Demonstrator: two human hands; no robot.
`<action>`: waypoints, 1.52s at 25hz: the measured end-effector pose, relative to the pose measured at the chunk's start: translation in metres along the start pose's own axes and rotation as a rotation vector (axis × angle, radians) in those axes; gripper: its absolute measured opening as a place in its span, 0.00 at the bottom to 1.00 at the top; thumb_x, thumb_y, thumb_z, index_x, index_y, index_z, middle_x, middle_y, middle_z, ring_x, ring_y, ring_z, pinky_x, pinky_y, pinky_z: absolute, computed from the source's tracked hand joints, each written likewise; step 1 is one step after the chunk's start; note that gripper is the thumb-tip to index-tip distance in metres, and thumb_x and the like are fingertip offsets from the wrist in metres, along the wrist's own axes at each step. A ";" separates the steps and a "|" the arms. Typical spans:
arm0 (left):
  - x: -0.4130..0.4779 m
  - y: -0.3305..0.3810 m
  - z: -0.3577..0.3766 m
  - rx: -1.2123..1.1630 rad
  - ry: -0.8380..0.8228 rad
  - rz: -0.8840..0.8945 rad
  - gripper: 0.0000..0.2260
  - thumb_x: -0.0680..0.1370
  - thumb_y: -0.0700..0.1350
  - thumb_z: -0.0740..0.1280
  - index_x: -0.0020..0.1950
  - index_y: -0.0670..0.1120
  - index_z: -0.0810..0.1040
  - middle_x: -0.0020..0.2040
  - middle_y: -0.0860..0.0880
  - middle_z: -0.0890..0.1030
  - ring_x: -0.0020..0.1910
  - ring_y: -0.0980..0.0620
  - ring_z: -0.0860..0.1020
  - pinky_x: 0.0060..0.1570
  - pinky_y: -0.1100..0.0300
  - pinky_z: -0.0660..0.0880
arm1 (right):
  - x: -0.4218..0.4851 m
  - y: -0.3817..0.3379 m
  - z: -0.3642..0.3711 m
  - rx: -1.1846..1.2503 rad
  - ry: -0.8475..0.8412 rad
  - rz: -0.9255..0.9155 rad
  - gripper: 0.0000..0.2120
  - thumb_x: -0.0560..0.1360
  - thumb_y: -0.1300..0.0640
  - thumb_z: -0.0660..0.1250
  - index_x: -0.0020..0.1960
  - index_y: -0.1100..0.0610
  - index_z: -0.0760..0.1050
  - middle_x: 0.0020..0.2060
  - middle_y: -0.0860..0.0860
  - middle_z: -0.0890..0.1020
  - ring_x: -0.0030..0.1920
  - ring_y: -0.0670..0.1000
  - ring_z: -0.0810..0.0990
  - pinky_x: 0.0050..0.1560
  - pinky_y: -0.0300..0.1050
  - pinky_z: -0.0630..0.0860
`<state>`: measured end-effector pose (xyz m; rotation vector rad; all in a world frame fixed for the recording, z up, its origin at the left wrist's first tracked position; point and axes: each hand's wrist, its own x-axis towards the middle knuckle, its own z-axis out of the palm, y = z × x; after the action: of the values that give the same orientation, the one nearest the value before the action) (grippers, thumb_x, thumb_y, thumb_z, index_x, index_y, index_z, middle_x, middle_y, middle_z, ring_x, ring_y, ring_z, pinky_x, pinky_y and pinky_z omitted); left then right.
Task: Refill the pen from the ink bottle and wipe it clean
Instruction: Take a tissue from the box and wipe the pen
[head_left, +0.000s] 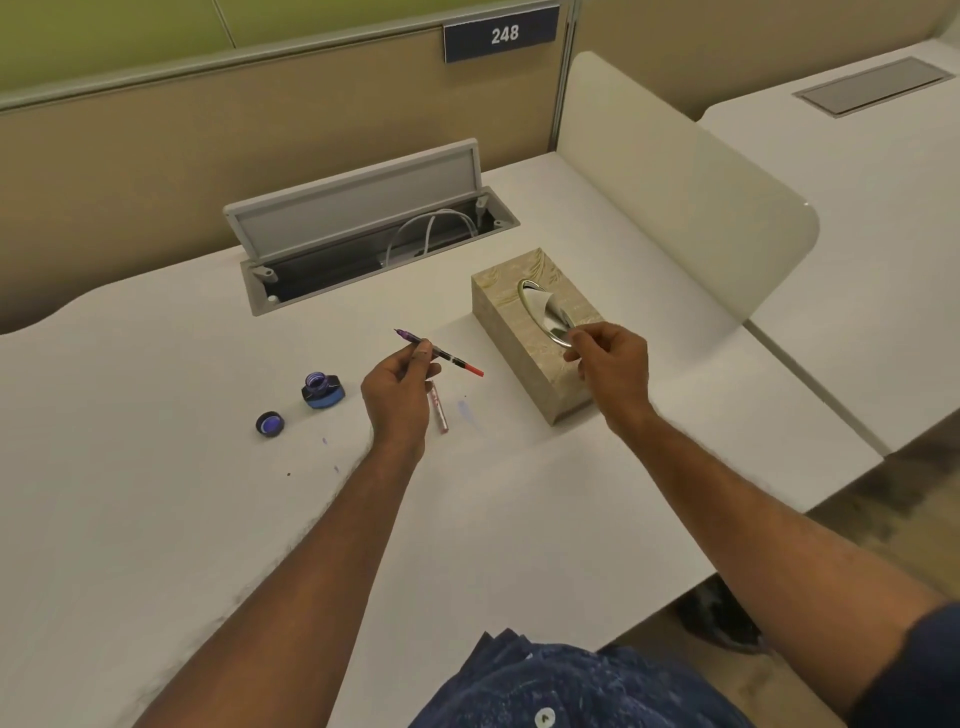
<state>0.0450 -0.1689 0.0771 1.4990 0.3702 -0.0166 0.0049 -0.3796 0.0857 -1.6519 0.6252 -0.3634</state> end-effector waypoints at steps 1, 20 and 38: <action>0.000 0.000 0.003 0.004 -0.006 0.001 0.06 0.77 0.47 0.68 0.48 0.47 0.83 0.41 0.53 0.83 0.34 0.63 0.81 0.38 0.66 0.75 | 0.011 -0.001 -0.002 -0.073 0.012 -0.036 0.04 0.72 0.58 0.69 0.41 0.55 0.82 0.32 0.51 0.83 0.27 0.42 0.75 0.34 0.40 0.72; 0.011 -0.003 0.005 0.216 -0.098 0.173 0.12 0.77 0.47 0.69 0.55 0.41 0.82 0.45 0.46 0.85 0.40 0.53 0.83 0.45 0.61 0.79 | 0.093 -0.014 0.023 -0.831 -0.160 -0.540 0.11 0.74 0.58 0.64 0.52 0.53 0.83 0.47 0.52 0.80 0.52 0.53 0.77 0.49 0.45 0.71; 0.011 0.005 -0.008 0.247 -0.096 0.182 0.11 0.77 0.46 0.68 0.55 0.42 0.82 0.45 0.48 0.84 0.40 0.55 0.82 0.43 0.61 0.79 | 0.083 -0.046 0.005 -0.402 0.012 -0.504 0.09 0.74 0.59 0.64 0.48 0.55 0.82 0.42 0.48 0.84 0.40 0.46 0.78 0.42 0.39 0.74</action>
<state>0.0550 -0.1579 0.0793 1.7650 0.1563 0.0104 0.0833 -0.4209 0.1211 -2.1959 0.2895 -0.6415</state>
